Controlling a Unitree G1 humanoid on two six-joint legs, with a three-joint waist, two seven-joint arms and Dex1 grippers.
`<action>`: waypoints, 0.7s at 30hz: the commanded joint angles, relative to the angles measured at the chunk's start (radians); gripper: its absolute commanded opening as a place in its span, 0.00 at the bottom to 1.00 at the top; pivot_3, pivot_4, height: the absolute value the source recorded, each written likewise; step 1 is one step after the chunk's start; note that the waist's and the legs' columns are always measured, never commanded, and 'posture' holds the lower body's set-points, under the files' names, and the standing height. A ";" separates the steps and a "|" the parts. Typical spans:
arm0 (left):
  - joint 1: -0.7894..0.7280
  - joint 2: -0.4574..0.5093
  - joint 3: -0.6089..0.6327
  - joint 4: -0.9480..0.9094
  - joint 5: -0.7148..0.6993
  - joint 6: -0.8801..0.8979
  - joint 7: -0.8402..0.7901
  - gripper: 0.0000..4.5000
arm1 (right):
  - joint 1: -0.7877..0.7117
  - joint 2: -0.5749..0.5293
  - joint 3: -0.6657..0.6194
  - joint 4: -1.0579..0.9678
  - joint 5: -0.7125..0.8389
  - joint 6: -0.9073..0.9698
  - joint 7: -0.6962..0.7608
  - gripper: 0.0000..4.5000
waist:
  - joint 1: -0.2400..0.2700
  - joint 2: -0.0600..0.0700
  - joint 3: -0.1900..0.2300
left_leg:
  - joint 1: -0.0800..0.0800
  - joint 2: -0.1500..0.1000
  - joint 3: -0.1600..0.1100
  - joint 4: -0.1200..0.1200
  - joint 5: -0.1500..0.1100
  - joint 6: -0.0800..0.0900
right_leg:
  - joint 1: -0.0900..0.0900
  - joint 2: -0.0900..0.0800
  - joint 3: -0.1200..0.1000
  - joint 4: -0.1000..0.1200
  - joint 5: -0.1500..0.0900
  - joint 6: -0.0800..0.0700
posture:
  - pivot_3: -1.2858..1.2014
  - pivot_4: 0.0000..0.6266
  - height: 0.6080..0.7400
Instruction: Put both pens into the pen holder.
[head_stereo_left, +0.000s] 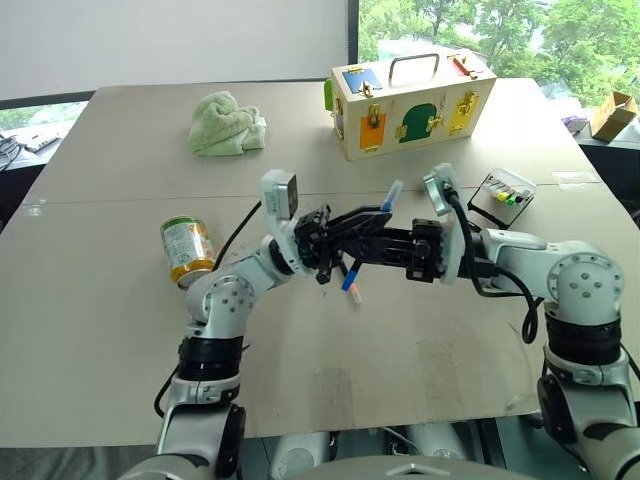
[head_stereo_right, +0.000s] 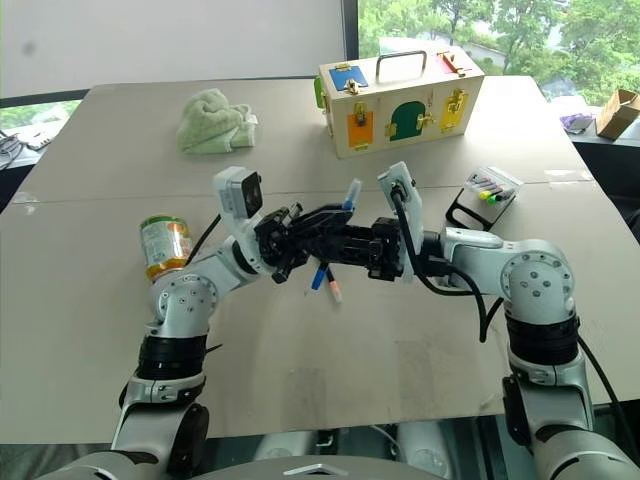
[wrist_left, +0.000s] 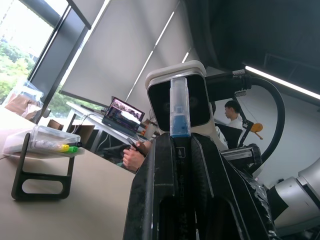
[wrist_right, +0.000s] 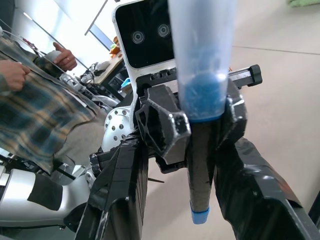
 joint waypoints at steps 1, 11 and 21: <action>0.007 -0.004 0.003 -0.010 -0.034 0.037 0.032 0.21 | 0.007 -0.022 0.021 -0.055 -0.030 -0.010 -0.018 0.31 | 0.000 0.000 0.000 | 0.000 0.000 0.000 0.000 0.000 0.000 | 0.000 0.000 0.000 0.000 0.000 0.000 | 0.52 0.24 1.00; 0.016 -0.003 0.011 -0.003 -0.043 0.038 0.026 0.25 | -0.010 -0.049 0.036 -0.049 -0.019 -0.040 0.043 0.31 | -0.004 0.000 0.000 | 0.000 0.000 0.000 0.005 0.000 0.001 | 0.000 0.000 0.000 0.004 0.000 0.000 | 0.52 0.24 1.00; 0.029 -0.009 0.002 -0.003 -0.019 0.007 0.034 0.28 | -0.004 -0.034 0.030 -0.053 -0.010 -0.077 0.058 0.64 | -0.012 0.000 0.000 | -0.001 0.000 -0.001 0.010 -0.002 0.003 | 0.001 0.000 0.000 0.007 0.000 0.000 | 0.52 0.24 1.00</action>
